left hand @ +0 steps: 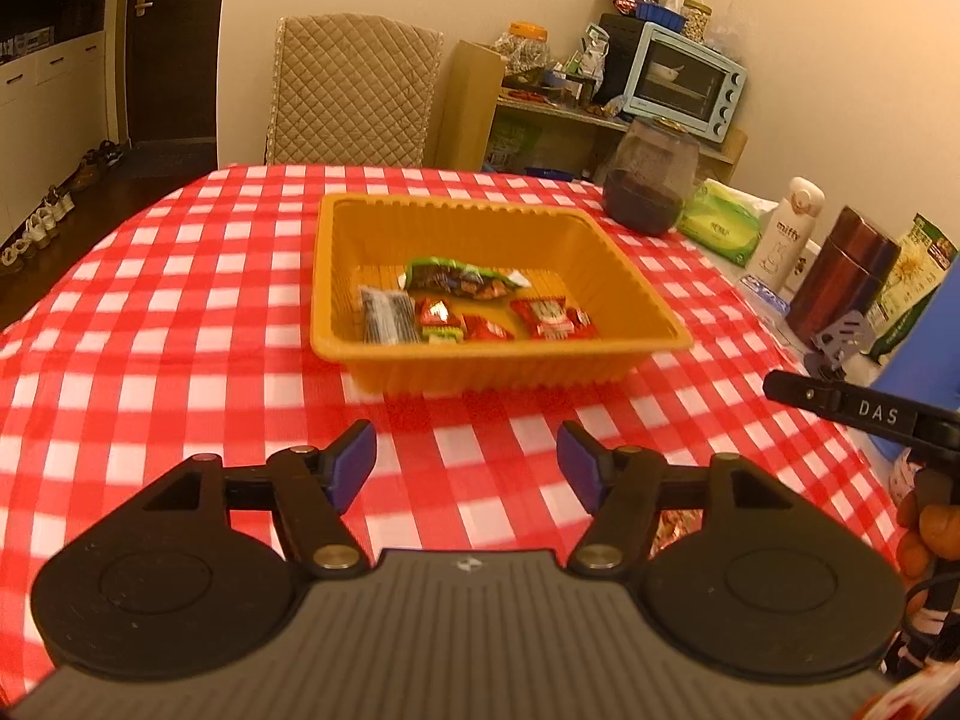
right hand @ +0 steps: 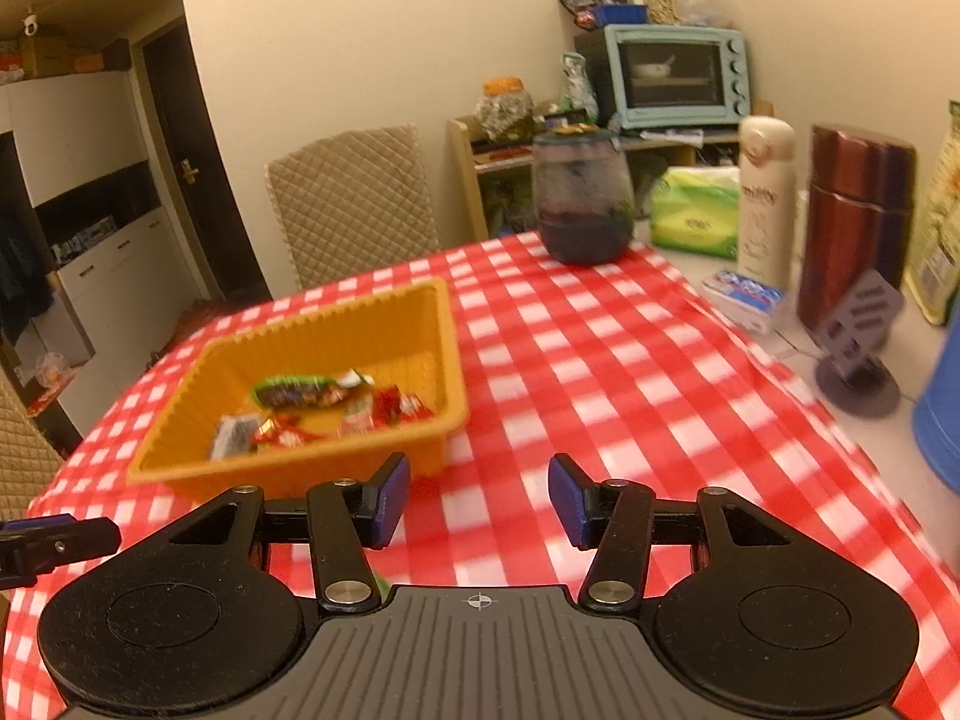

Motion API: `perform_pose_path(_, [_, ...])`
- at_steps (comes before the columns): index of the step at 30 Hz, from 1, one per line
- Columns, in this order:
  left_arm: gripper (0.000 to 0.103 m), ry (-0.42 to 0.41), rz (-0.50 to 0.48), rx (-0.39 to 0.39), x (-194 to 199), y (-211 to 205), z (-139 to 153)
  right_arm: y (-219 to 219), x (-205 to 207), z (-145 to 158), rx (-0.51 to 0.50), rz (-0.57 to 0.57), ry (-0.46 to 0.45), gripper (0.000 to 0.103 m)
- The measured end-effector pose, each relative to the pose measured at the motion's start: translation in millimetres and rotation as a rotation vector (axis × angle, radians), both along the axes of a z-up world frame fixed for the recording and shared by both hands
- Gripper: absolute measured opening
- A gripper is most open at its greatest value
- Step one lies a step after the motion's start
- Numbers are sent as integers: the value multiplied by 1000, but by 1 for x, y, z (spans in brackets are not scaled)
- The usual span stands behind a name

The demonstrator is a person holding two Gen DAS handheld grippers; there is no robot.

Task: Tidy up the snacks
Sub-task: 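Withdraw both open tools from the tray toward the last candies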

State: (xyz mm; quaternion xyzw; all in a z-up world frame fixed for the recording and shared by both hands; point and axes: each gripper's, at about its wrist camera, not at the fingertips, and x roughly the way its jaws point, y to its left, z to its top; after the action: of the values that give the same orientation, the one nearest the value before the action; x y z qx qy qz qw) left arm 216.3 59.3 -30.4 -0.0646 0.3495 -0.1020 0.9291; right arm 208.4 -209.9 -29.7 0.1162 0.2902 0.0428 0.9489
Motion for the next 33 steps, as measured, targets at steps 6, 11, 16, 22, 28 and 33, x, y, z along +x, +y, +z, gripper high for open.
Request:
perform_pose_path(6, [75,3,-5,37,-22,-15,-7,-1,-26,-14,29,8,60,58])
perform_pose_path(11, [79,38,-22,75,-38,-22,-23,10,-40,-27,-12,61,112,64])
perform_pose_path(16, [82,73,-9,88,-45,-22,-35,18,-49,-39,-14,87,165,65])
perform_pose_path(22, [86,70,15,114,-45,-20,-40,25,-51,-43,-23,104,178,66])
perform_pose_path(28, [86,52,21,137,-42,-18,-43,25,-48,-48,-21,88,186,66])
perform_pose_path(33, [86,88,17,116,-35,-17,-46,27,-45,-50,-6,84,182,66])
